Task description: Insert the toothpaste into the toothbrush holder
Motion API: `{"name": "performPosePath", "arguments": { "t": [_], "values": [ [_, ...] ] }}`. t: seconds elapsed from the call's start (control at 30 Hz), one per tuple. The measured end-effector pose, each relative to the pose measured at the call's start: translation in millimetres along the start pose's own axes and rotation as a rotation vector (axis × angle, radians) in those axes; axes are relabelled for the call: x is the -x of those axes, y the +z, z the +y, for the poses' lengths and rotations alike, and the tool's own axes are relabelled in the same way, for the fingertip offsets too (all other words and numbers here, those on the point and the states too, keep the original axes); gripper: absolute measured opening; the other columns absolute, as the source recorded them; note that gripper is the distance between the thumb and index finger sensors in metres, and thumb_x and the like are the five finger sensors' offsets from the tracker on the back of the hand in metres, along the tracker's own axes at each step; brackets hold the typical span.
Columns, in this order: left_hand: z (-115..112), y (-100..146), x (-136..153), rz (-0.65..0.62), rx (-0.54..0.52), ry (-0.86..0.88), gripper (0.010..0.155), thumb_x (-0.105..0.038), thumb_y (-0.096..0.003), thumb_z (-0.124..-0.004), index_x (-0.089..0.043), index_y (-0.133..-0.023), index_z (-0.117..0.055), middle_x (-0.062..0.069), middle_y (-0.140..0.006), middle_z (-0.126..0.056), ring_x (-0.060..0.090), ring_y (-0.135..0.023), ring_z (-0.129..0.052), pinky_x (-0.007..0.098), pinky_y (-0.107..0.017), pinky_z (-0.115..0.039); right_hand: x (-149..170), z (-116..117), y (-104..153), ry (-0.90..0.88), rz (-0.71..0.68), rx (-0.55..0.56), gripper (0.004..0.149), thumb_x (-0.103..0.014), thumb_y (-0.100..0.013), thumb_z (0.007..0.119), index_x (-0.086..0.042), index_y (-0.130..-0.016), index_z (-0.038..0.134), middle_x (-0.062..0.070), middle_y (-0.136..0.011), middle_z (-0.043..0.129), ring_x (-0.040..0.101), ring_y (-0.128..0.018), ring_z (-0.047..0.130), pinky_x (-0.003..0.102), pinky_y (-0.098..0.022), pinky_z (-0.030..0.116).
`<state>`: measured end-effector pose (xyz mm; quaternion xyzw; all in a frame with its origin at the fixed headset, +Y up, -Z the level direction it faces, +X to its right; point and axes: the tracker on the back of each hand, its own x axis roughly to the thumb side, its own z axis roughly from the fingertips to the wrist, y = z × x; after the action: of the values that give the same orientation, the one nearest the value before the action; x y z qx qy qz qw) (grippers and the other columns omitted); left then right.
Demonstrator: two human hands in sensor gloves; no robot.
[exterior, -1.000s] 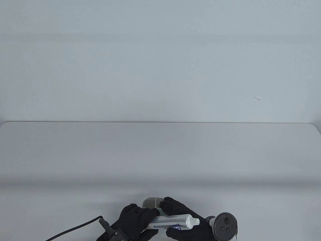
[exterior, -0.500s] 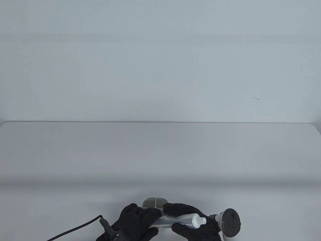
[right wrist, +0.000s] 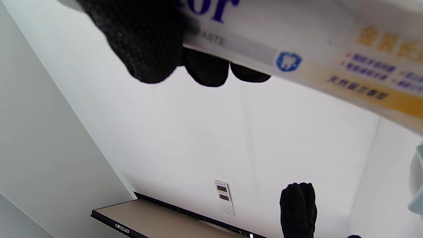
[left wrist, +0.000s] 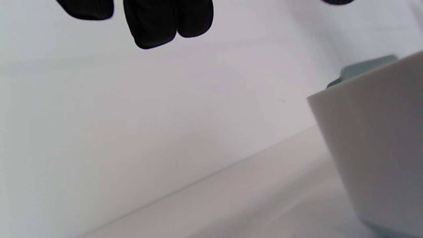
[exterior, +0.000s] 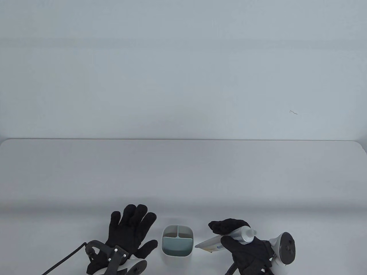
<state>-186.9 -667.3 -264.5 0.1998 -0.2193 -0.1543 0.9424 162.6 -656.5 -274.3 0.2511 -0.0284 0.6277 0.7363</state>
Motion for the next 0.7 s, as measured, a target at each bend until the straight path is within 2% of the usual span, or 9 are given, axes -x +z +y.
{"name": "performPosePath", "arguments": {
  "t": [0.2, 0.4, 0.7],
  "values": [
    [-21.1, -0.5, 17.3, 0.062, 0.11, 0.123, 0.082, -0.063, -0.0558, -0.048, -0.015, -0.112, -0.014, 0.023, -0.123, -0.046, 0.053, -0.107, -0.061, 0.072, -0.068, -0.054, -6.8, 5.8, -10.5, 0.02, 0.014, -0.002, 0.087, -0.04, -0.029, 0.091, -0.02, -0.105, 0.053, 0.005, -0.105, 0.067, 0.035, -0.104, 0.067, 0.062, -0.071, 0.051],
    [-22.0, 0.8, 26.5, 0.081, 0.119, 0.104, 0.081, -0.063, -0.056, -0.048, -0.015, -0.113, -0.015, 0.023, -0.122, -0.047, 0.053, -0.107, -0.061, 0.072, -0.068, -0.055, -21.9, 26.0, -30.2, 0.088, -0.01, -0.06, 0.087, -0.04, -0.03, 0.091, -0.02, -0.105, 0.052, 0.006, -0.106, 0.066, 0.035, -0.104, 0.067, 0.062, -0.071, 0.051],
    [-22.5, 0.6, 23.0, 0.062, 0.128, 0.123, 0.081, -0.062, -0.0561, -0.049, -0.015, -0.112, -0.014, 0.022, -0.122, -0.047, 0.053, -0.107, -0.061, 0.072, -0.067, -0.055, -12.2, 60.7, -44.1, 0.054, 0.001, -0.135, 0.088, -0.041, -0.03, 0.091, -0.019, -0.106, 0.053, 0.006, -0.106, 0.066, 0.036, -0.103, 0.067, 0.062, -0.071, 0.051]
  ]
}}
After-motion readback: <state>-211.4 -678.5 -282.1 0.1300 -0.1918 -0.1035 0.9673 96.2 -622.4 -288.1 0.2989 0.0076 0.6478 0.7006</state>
